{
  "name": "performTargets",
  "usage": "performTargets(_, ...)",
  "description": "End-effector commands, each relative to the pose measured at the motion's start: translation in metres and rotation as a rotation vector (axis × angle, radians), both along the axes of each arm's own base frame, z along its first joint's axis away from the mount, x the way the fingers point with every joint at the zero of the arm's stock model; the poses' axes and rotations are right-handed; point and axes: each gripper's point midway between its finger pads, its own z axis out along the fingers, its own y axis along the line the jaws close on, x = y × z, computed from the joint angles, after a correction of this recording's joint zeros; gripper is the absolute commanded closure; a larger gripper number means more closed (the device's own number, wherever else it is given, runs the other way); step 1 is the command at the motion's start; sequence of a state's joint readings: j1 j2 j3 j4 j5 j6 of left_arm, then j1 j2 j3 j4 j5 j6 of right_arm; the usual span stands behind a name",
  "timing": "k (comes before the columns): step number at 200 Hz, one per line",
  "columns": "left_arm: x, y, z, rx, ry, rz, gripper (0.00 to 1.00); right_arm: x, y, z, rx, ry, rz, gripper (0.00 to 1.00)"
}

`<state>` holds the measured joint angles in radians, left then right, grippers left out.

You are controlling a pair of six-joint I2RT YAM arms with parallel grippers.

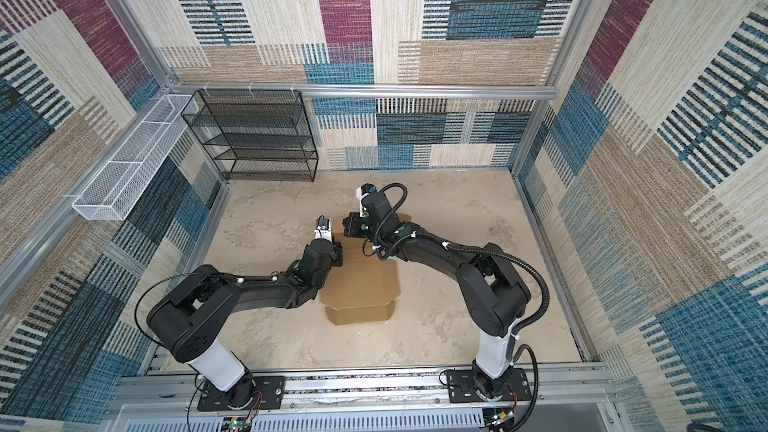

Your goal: Fold the paper box

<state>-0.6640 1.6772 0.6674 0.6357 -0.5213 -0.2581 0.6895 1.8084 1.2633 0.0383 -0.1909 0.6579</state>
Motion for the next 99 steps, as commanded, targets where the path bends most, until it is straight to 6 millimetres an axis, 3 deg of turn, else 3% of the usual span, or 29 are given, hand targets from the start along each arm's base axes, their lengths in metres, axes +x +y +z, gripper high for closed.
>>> performTargets(1, 0.0027, 0.0021, 0.0083, -0.002, -0.035, 0.016, 0.97, -0.0042, -0.0004, -0.0092, -0.02, 0.041, 0.006, 0.97)
performTargets(8, 0.0028, 0.0021, 0.0088, -0.002, -0.034, 0.017, 1.0, -0.0037, -0.0008, -0.0086, -0.02, 0.04, 0.004, 0.97)
performTargets(64, 0.0036, 0.0008, 0.0103, 0.001, -0.03, 0.013, 1.0, -0.0042, 0.0001, -0.0092, -0.018, 0.043, 0.007, 0.97)
performTargets(99, 0.001, 0.0008, 0.0032, -0.014, -0.007, 0.013, 0.78, -0.0041, -0.0001, -0.0095, -0.02, 0.043, 0.004, 0.97)
